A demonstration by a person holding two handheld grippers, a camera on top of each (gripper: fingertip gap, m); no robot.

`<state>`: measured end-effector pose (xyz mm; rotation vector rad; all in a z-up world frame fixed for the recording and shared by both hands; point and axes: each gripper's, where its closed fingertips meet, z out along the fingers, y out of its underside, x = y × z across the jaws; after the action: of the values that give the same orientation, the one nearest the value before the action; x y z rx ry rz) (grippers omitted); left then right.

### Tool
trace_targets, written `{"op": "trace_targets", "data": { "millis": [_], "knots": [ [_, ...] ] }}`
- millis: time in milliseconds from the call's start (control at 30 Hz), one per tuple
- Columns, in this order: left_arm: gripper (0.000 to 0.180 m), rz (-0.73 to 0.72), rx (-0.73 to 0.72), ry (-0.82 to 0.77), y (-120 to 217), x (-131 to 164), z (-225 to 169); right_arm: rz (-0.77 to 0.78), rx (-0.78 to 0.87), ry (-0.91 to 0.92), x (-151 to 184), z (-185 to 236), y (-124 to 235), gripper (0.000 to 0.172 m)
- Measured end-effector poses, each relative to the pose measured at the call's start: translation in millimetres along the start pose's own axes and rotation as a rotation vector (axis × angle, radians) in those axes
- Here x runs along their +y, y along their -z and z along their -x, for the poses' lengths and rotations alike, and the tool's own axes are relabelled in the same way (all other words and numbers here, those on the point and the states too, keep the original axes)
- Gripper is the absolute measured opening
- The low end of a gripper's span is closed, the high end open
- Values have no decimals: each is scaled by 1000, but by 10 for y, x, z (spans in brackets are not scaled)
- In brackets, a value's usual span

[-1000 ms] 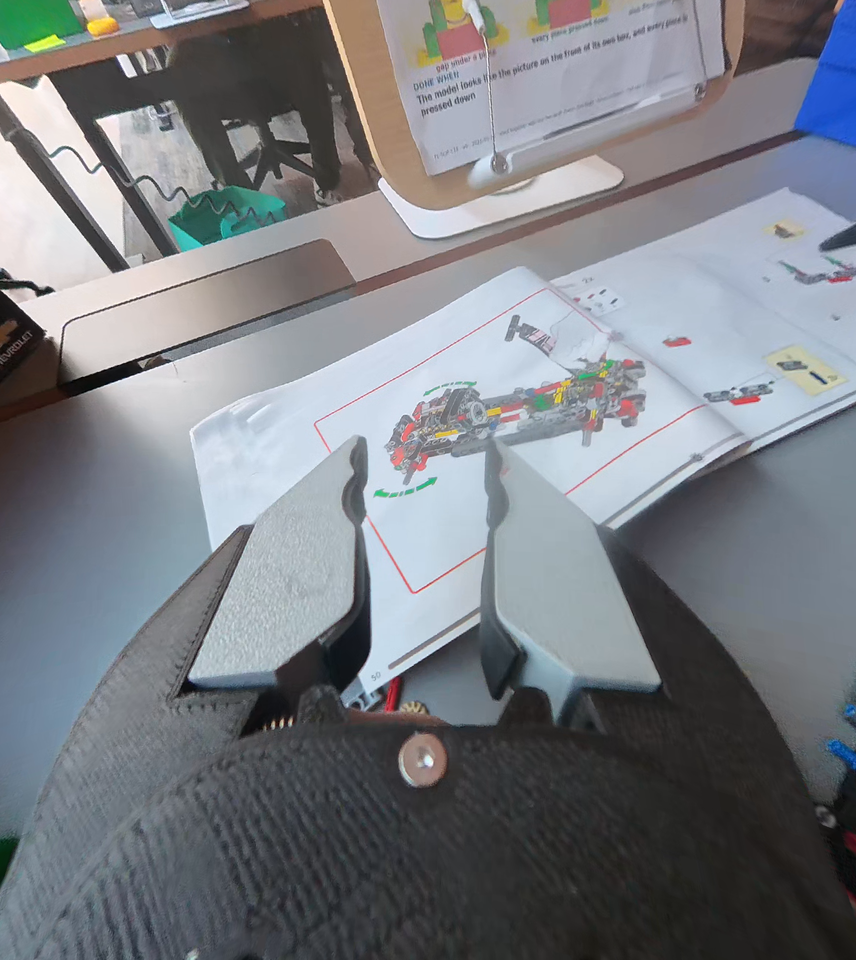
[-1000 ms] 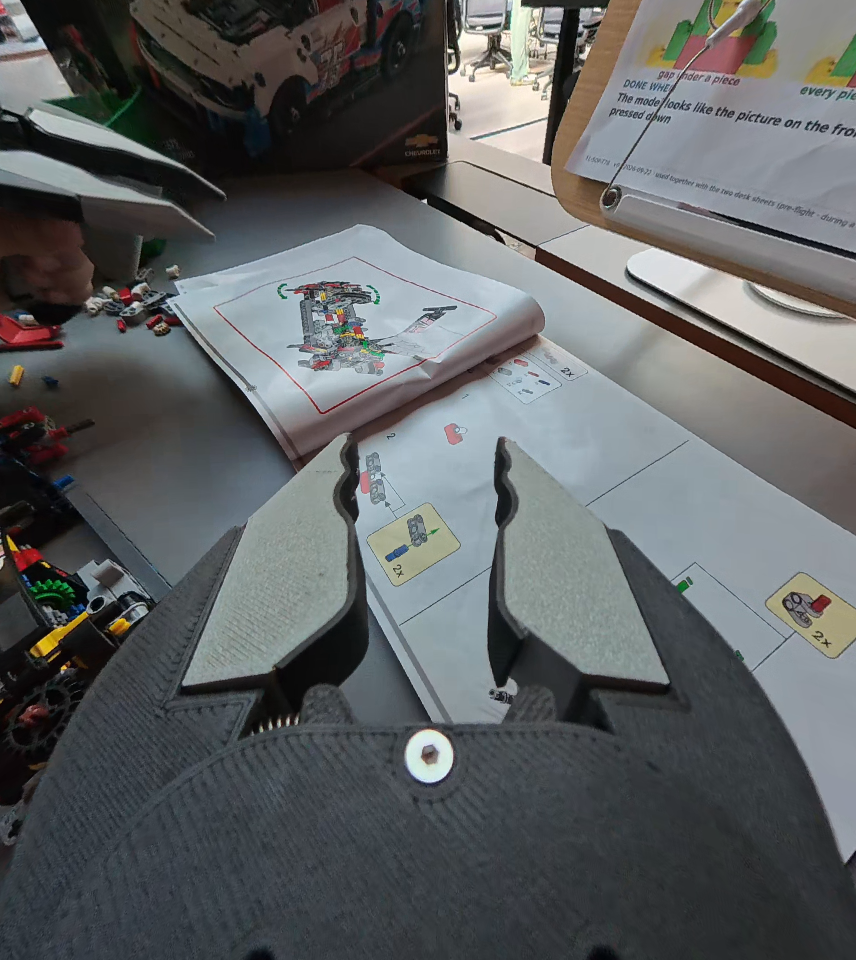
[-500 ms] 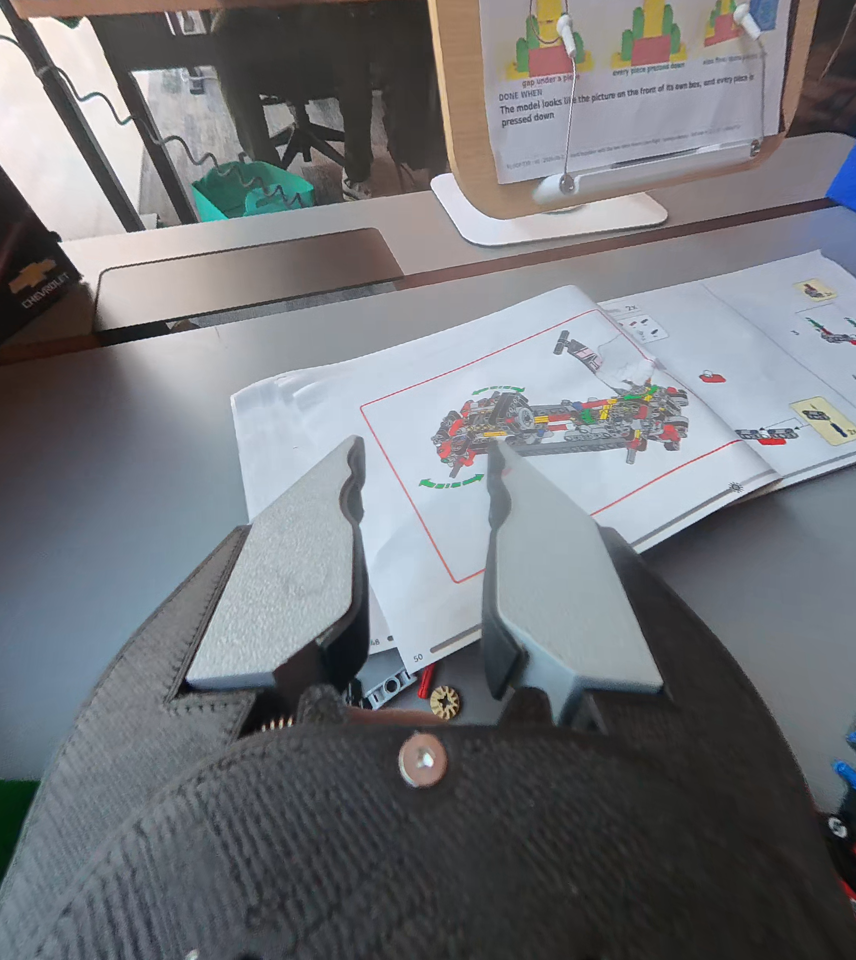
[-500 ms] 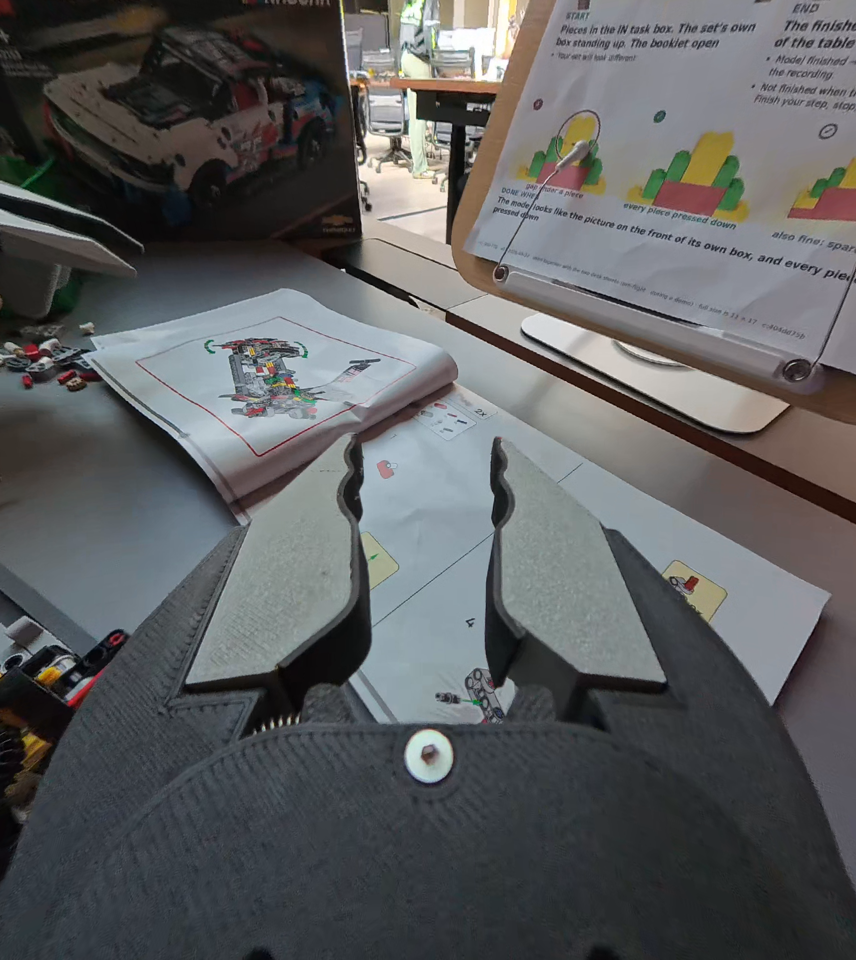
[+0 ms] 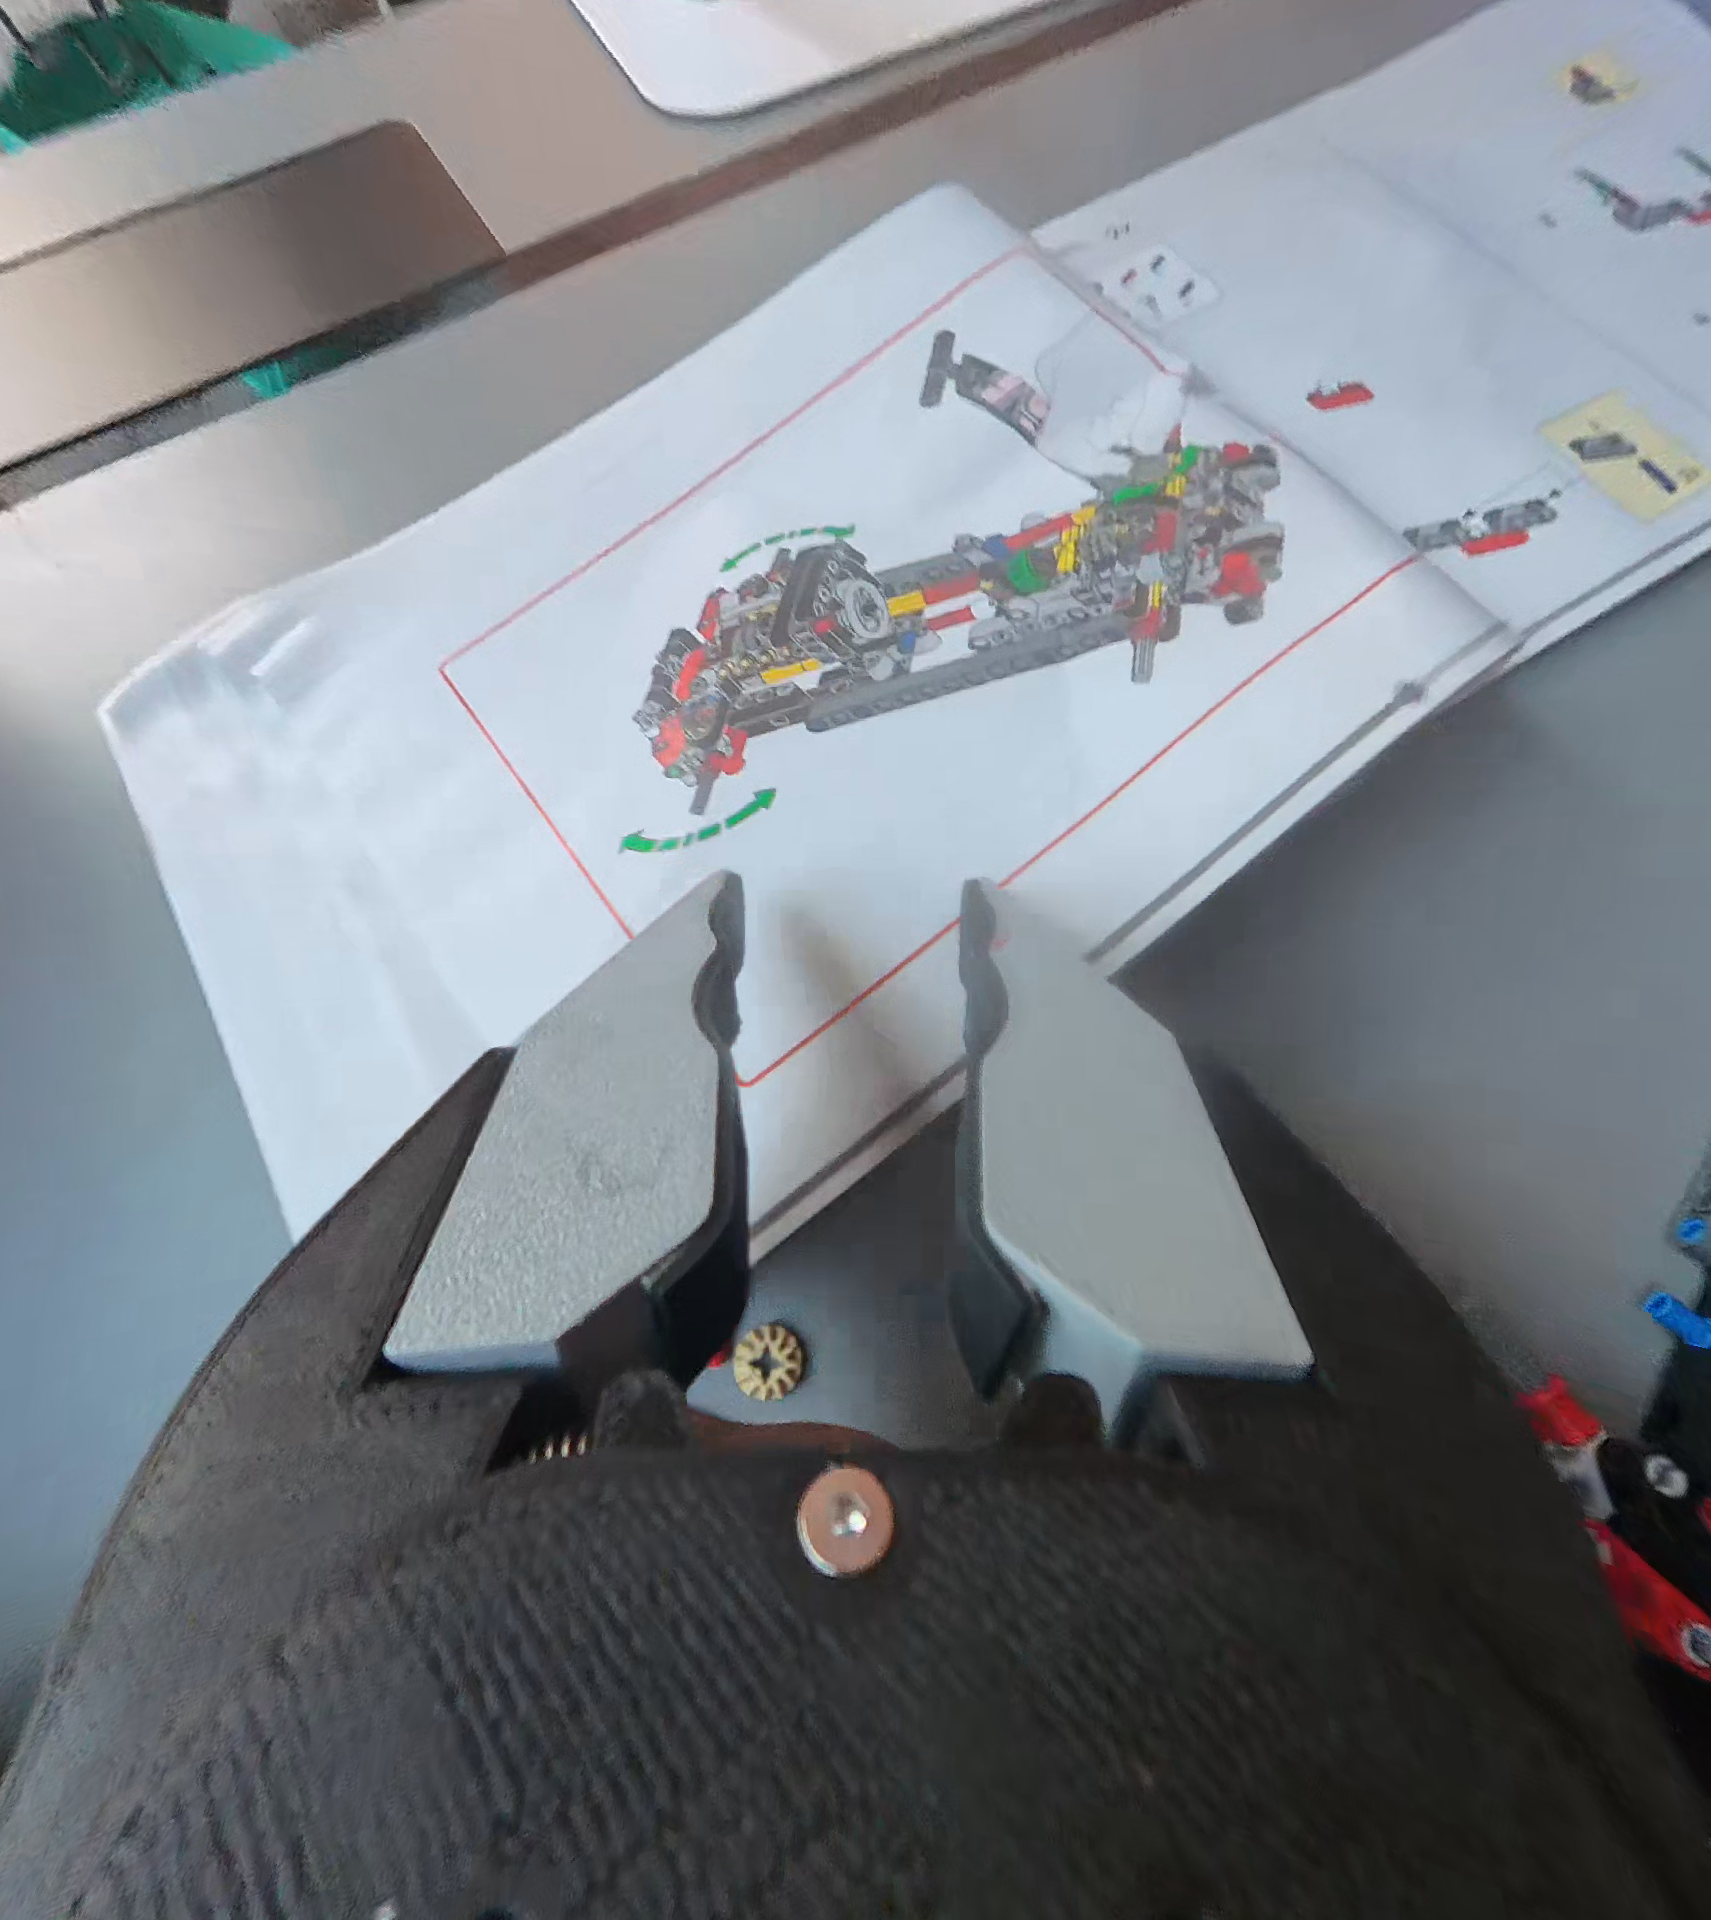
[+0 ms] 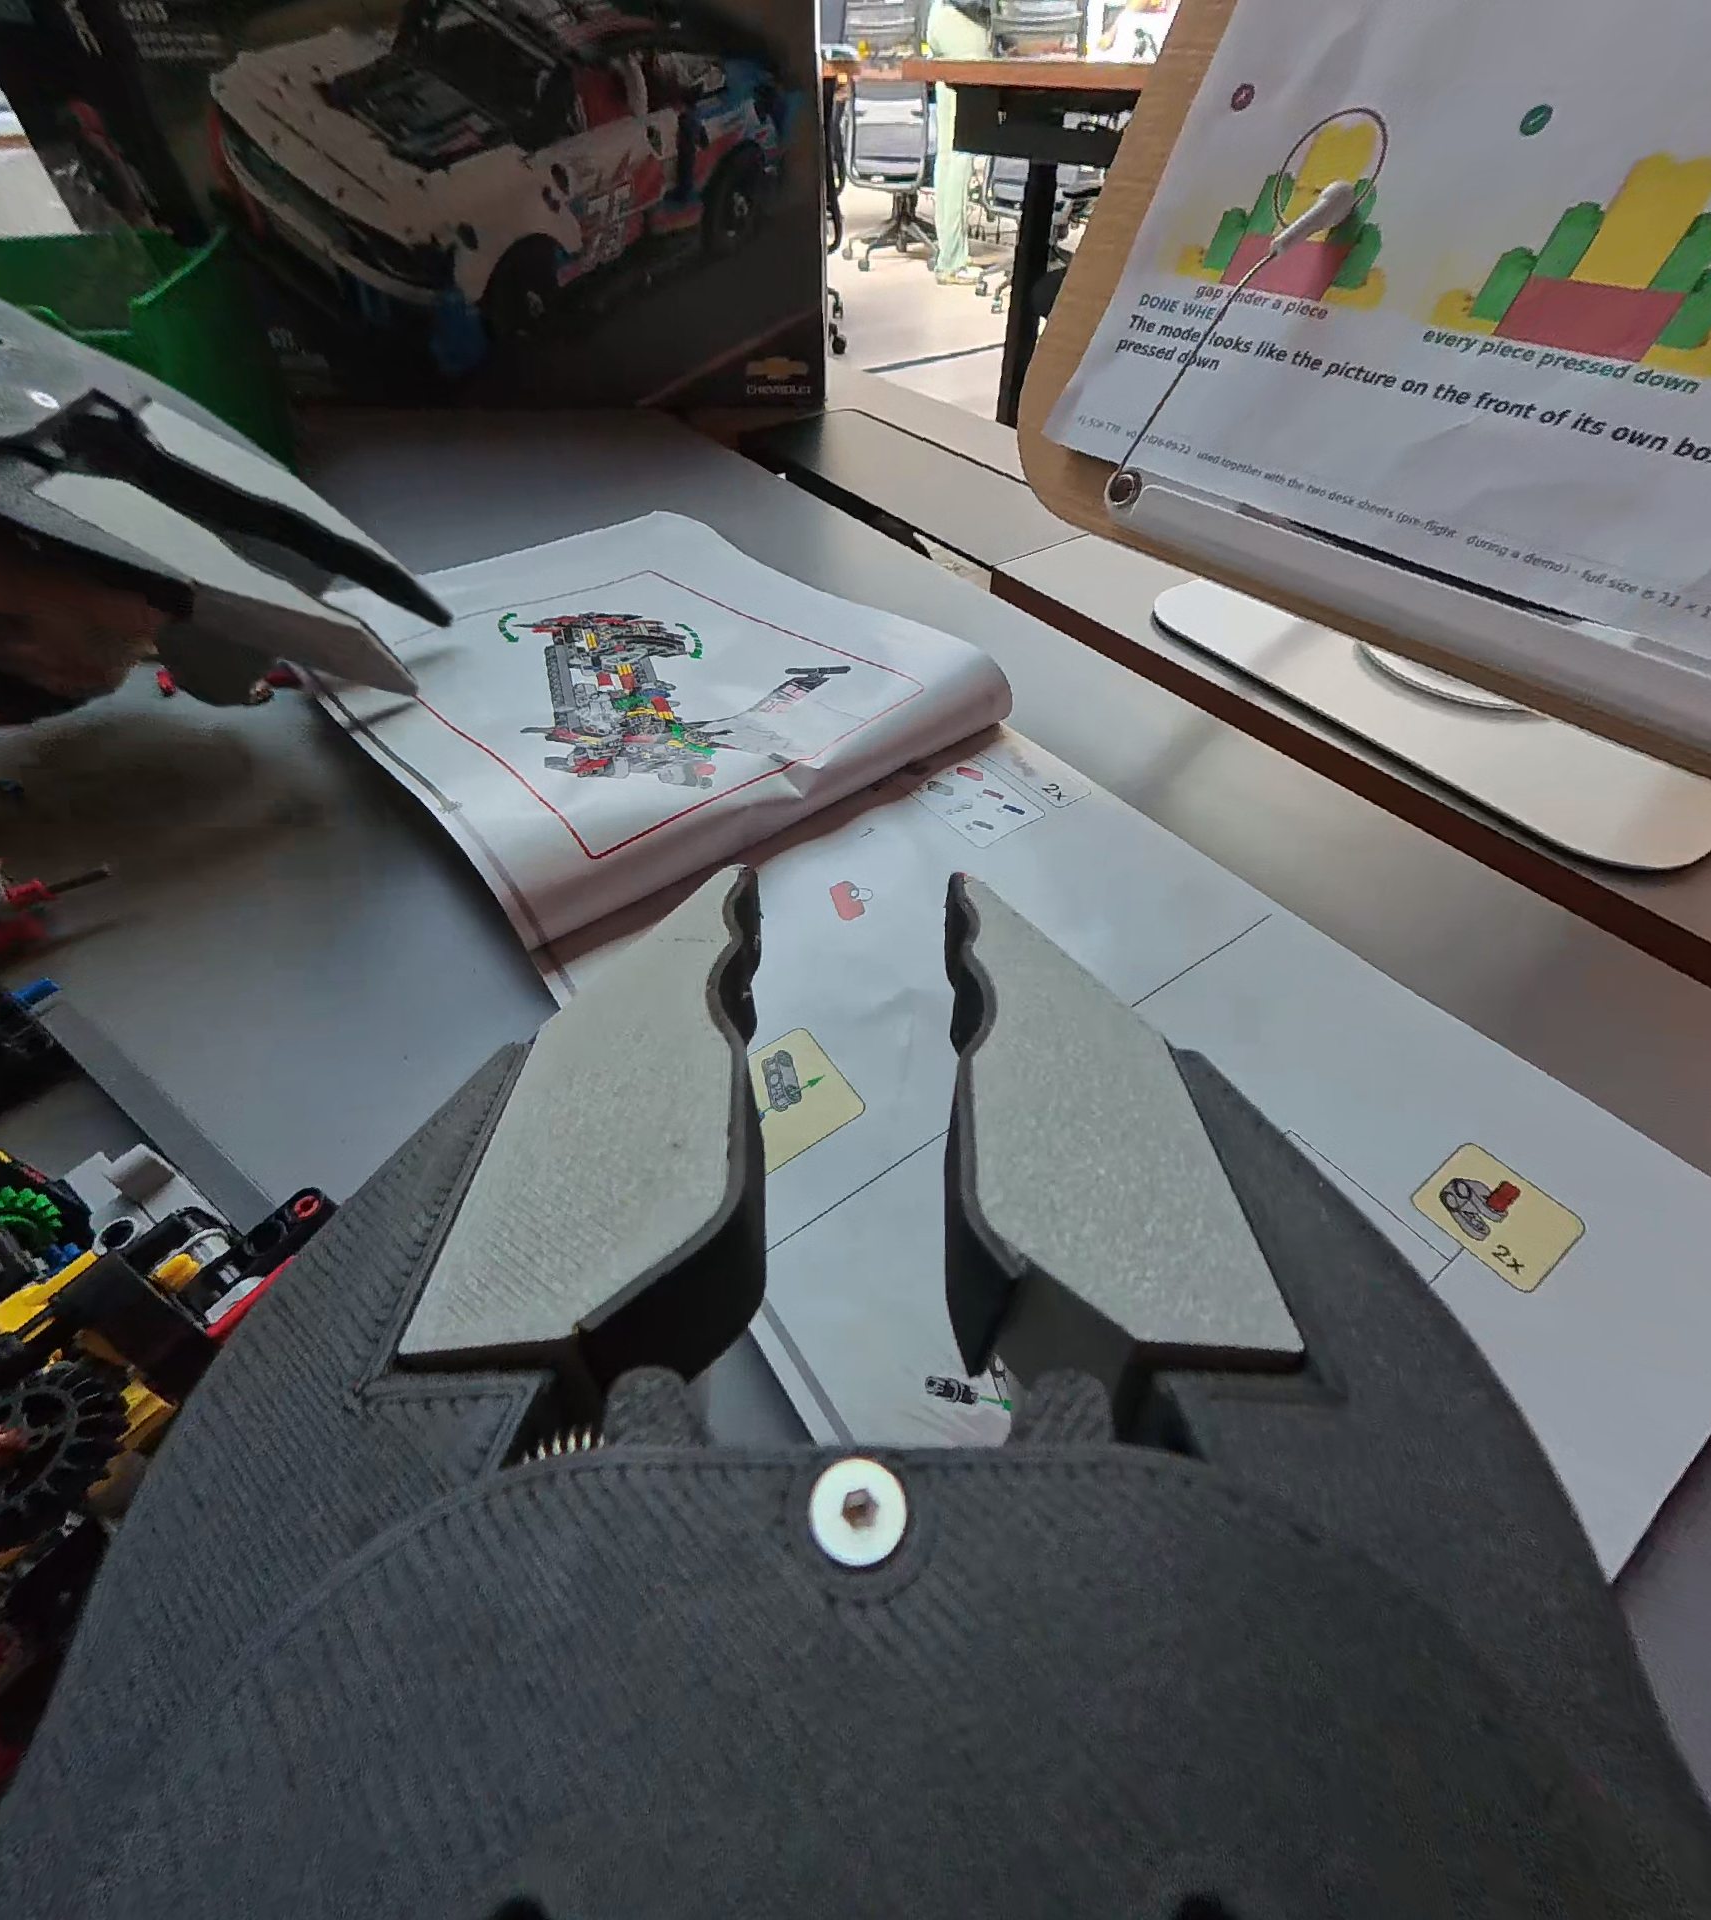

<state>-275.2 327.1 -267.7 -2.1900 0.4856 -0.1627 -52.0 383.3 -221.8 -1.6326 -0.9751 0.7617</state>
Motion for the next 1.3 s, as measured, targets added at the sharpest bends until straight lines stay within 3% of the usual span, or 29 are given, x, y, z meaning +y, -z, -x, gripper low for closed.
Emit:
{"op": "trace_targets", "data": {
  "millis": [133, 367, 1033, 1300],
  "knots": [
    [36, 88, 3, -16, -112, 178, -22, 66, -25, -5, 91, 32, -51, 26],
    [35, 101, 23, 36, -100, 211, 16, 456, 37, 74, 677, -19, -179, 0],
    [30, 86, -26, -32, -128, 157, -22, 461, 163, -107, 752, -369, 17, 0],
    [25, 78, -16, -60, -142, 145, -75, 491, 222, -71, 785, -404, 131, 0]
  ]
}}
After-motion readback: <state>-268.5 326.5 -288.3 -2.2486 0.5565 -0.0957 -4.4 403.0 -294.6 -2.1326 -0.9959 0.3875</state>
